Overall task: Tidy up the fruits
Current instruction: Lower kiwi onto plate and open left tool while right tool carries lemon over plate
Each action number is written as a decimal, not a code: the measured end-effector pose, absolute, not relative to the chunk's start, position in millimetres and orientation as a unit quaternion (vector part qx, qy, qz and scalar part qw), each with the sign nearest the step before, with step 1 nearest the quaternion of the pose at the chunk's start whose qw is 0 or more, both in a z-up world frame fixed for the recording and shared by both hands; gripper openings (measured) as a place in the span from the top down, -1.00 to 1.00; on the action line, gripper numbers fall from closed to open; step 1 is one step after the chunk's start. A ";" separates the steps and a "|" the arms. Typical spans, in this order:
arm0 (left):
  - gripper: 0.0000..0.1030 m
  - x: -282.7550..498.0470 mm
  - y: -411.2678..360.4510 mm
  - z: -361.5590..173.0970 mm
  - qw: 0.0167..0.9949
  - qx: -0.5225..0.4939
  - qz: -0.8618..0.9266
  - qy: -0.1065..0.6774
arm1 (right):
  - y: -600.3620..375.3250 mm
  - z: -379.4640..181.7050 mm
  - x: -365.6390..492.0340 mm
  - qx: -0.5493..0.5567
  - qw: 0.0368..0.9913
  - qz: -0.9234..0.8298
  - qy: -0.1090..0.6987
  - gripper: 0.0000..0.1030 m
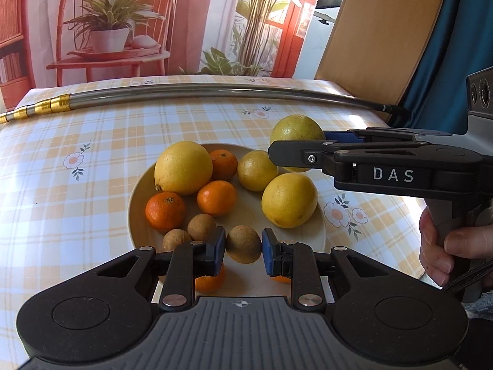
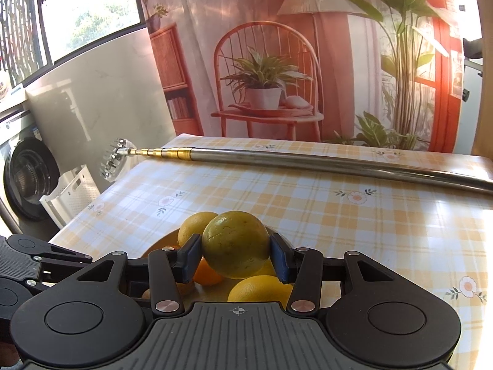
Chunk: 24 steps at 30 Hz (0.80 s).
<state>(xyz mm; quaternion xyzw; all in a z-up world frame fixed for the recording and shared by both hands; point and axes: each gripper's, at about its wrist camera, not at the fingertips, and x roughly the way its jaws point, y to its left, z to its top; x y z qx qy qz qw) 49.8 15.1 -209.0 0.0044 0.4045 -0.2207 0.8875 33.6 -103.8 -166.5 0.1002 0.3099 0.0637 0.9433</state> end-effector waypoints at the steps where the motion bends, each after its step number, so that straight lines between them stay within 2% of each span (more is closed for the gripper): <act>1: 0.48 48.6 14.6 -210.9 0.885 0.005 -0.222 0.409 | -103.4 -166.9 32.5 0.101 0.943 0.064 0.310 0.15; 15: 0.48 46.6 9.9 -229.7 0.862 0.012 -0.224 0.454 | -101.5 -172.0 27.4 0.110 0.940 0.066 0.316 0.15; 24: 0.47 45.3 8.5 -231.8 0.861 0.015 -0.225 0.456 | -99.7 -172.1 26.8 0.110 0.940 0.065 0.316 0.15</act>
